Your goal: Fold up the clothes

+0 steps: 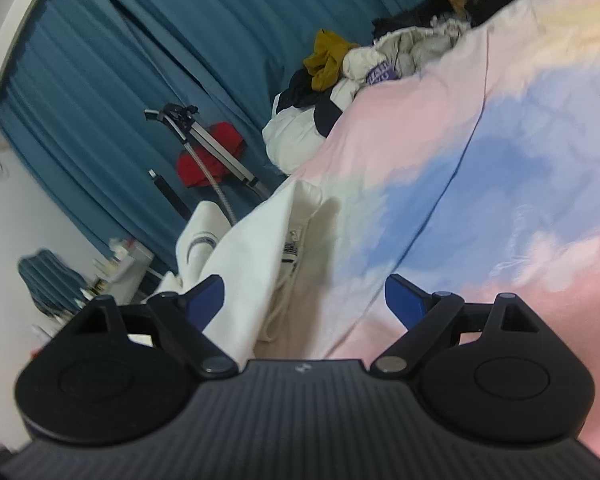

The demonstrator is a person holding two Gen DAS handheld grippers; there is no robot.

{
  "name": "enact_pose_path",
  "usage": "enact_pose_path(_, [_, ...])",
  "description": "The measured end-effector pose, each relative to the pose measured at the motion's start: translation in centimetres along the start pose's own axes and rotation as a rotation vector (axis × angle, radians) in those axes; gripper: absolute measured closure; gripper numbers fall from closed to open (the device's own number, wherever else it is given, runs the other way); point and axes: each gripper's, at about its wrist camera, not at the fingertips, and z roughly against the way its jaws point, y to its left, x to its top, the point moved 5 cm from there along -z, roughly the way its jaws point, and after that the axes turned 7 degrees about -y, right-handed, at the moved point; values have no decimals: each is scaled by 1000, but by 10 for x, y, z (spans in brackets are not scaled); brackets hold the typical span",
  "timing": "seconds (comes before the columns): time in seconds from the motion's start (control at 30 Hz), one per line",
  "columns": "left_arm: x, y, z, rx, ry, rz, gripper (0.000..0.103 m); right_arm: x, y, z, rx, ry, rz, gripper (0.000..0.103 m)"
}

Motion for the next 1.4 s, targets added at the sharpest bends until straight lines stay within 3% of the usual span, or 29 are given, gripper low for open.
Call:
enact_pose_path(0.2, [-7,8,-5,-13,23,8,96,1,-14,-65,55,107,-151,19])
enact_pose_path(0.4, [-12,13,-15,-50,37,32,96,-1,1,-127,118,149,-126,21])
enact_pose_path(0.5, [-14,16,-21,-70,41,46,96,-3,7,-161,114,168,-107,37])
enact_pose_path(0.57, [-15,19,-25,-83,41,53,96,-1,11,-178,128,154,-106,61])
enact_pose_path(0.6, [-15,20,-27,-90,39,57,95,0,12,-181,139,148,-105,68])
enact_pose_path(0.67, [-14,20,-29,-110,26,67,95,3,14,-183,144,134,-98,96])
enact_pose_path(0.8, [-8,17,-27,-165,-20,91,96,26,15,-167,132,69,-77,97])
enact_pose_path(0.97, [4,10,-14,-227,-105,83,96,85,28,-98,138,-148,-41,97])
enact_pose_path(1.1, [9,4,-10,-237,-138,73,95,106,23,-19,14,-325,55,97])
enact_pose_path(1.17, [5,2,-12,-225,-126,51,95,101,3,14,-88,-337,51,97])
enact_pose_path(1.27, [-9,0,-20,-192,-75,22,95,81,-50,47,-229,-227,-110,97])
enact_pose_path(1.4, [-24,0,-26,-158,-27,0,94,40,-119,75,-331,-131,-493,95])
